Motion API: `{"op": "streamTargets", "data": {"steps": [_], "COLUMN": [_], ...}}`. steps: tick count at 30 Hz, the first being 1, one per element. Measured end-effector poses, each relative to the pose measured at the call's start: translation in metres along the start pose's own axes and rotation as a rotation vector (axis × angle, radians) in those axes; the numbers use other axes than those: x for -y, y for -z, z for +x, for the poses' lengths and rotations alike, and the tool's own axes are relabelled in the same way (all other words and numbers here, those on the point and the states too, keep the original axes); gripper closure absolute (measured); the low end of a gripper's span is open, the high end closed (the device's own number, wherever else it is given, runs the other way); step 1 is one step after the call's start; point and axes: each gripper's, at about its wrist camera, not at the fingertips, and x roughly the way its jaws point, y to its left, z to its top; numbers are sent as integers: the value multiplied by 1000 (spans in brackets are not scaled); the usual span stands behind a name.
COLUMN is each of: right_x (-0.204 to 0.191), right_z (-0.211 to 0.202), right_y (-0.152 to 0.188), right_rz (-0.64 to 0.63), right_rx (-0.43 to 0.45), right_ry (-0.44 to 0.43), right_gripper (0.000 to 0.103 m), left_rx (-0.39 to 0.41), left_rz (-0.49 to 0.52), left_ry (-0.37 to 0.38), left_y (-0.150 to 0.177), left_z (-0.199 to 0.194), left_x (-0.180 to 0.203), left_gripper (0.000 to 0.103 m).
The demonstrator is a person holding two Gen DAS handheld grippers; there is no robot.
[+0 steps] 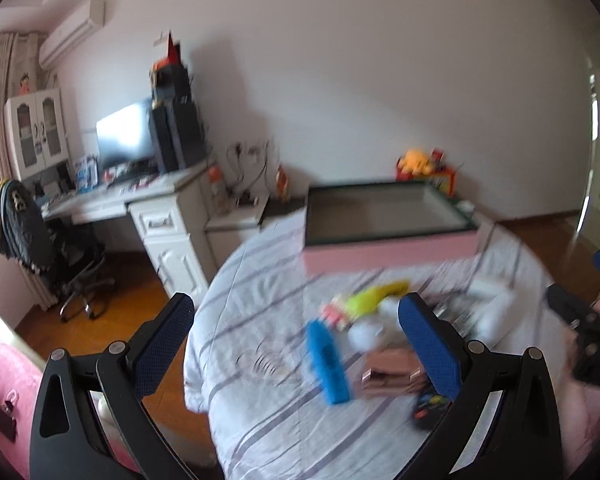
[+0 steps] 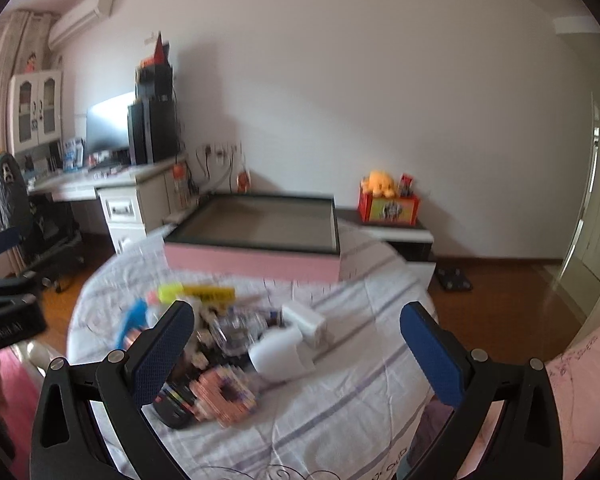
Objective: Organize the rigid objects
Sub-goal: 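Grasp the blue highlighter with the left tool while the right tool grasps the white plastic piece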
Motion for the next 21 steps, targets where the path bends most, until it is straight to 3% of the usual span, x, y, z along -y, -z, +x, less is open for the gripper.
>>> {"op": "streamTargets", "data": {"steps": [5, 16, 21], "right_x": [1, 10, 10], "right_z": [33, 73, 83], "right_y": [20, 40, 42], "right_rz": [-21, -13, -10], "right_rx": [-84, -183, -200], "right_ry": [8, -13, -23], "right_gripper": [0, 0, 0], "left_rx": [-121, -278, -308], "left_rz": [-24, -25, 5], "left_ry": [-13, 37, 37], "left_y": [22, 50, 56], "left_z": [39, 94, 111], "left_x": [-11, -7, 2], "left_gripper": [0, 0, 0]}}
